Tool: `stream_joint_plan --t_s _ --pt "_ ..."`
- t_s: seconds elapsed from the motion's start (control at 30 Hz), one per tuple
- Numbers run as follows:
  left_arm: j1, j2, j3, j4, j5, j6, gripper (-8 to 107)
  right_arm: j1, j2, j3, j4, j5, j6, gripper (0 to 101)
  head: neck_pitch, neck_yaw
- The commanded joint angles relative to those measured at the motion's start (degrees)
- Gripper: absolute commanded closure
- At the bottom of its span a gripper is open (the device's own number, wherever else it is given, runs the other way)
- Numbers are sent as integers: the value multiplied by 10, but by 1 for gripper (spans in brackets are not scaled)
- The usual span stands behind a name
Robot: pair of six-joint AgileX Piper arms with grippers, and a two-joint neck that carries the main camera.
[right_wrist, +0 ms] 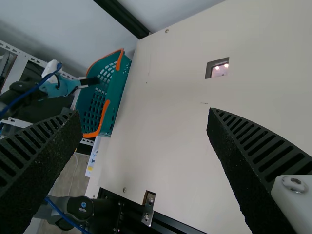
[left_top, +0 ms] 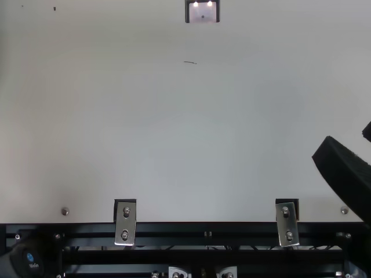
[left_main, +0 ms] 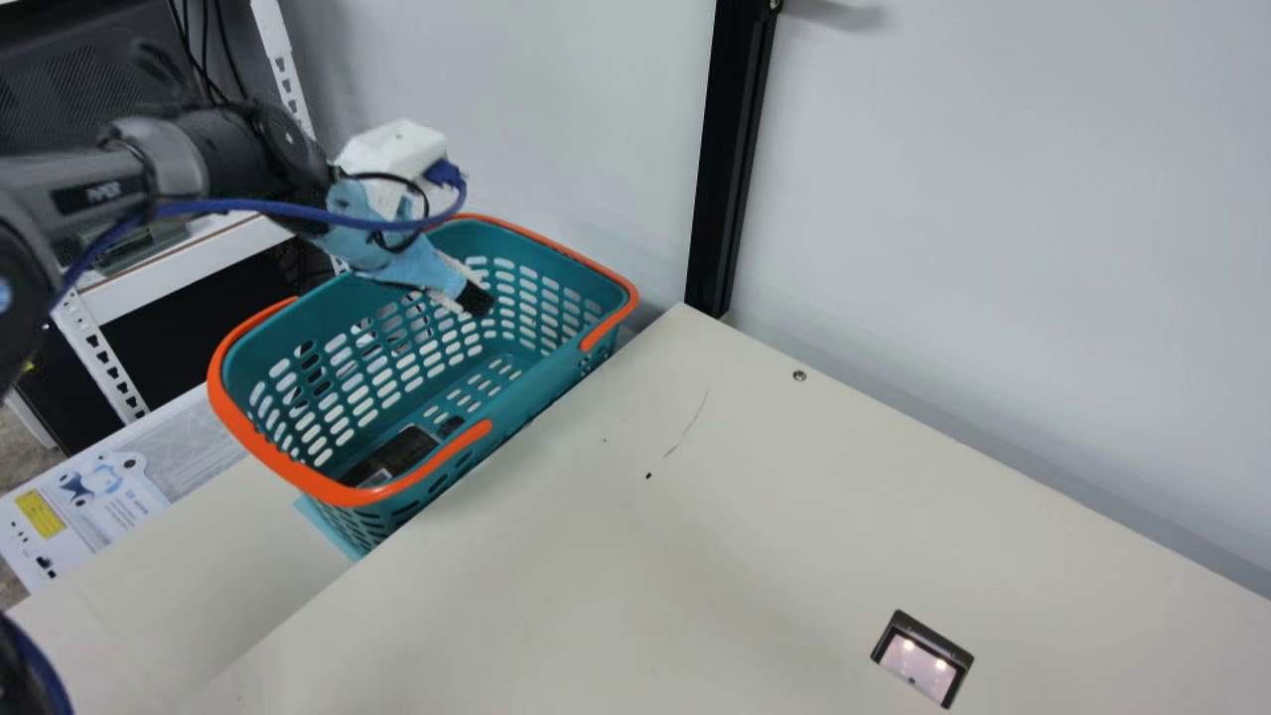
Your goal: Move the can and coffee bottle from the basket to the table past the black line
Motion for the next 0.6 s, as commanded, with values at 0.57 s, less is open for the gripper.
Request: stream_joint_plan --t_s 0.57 --pt "-10 144 -30 110 30 -63 9 0 0 0 0 0 0 0 -15 11"
